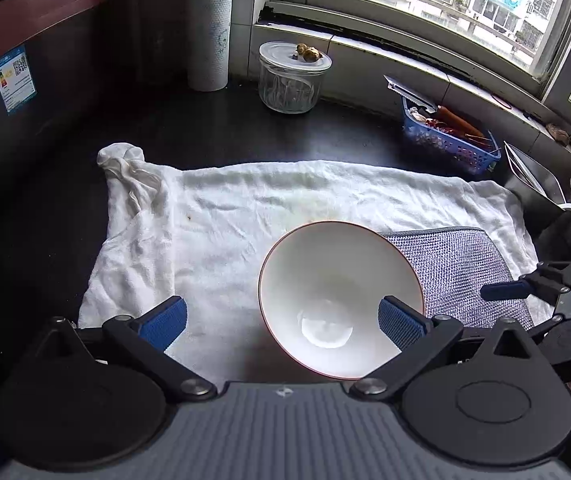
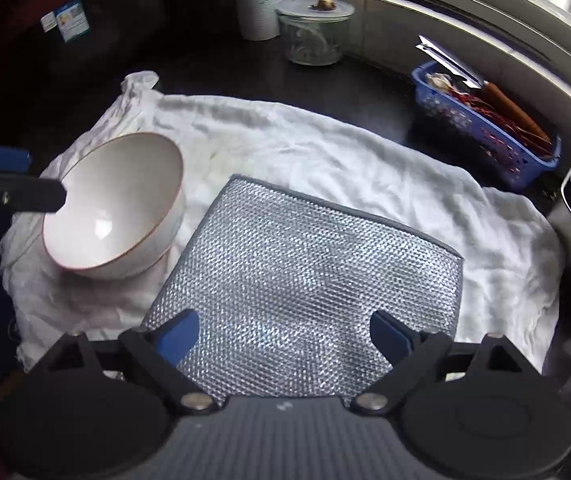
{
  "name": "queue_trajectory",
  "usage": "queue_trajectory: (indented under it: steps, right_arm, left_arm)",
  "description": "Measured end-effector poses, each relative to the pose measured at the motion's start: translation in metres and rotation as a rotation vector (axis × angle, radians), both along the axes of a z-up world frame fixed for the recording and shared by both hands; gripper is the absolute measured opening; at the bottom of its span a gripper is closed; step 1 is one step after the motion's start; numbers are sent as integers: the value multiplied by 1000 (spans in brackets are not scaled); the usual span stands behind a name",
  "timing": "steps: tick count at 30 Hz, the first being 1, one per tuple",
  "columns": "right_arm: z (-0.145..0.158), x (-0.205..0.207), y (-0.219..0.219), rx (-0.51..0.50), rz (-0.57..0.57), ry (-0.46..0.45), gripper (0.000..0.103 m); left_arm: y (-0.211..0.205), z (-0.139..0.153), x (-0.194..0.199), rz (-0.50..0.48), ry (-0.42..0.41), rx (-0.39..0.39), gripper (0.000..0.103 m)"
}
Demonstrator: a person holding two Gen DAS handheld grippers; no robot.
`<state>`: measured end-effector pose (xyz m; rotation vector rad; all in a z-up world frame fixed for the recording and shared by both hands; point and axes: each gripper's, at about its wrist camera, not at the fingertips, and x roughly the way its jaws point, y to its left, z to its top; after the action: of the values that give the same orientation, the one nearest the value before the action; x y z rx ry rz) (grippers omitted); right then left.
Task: Clean bowl
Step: 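Move the right tool down onto the grey mesh pad's edge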
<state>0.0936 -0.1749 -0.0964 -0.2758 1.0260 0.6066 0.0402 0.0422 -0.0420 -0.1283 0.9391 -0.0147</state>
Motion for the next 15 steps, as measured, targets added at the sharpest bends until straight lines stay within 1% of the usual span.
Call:
queue_trajectory:
  steps: [1,2,3,4,5,7,11,15]
  right_arm:
    - [-3,-2,2,-2,10,8,71]
    - [-7,-2,3,-6,13,23,59]
    - [-10,-4,5,-20,21,21,52]
    - [-11,-6,5,-33,30,-3,44]
    - [-11,-6,4,-35,32,-13,35]
    - [-11,-6,2,-44,35,-34,0]
    - [-9,-2,-5,-55,35,-53,0]
    - [3,8,-27,-63,-58,-115,0]
  left_arm:
    - [1,0,0,3,1,0,103]
    - [1,0,0,7,1,-1,103]
    - [2,-1,1,11,2,-3,103]
    - [2,-1,1,13,3,-3,103]
    - [2,-1,2,14,4,-4,103]
    - [2,-1,4,10,5,-5,103]
    - [0,0,5,3,0,-3,103]
    - [2,-3,4,11,10,-5,103]
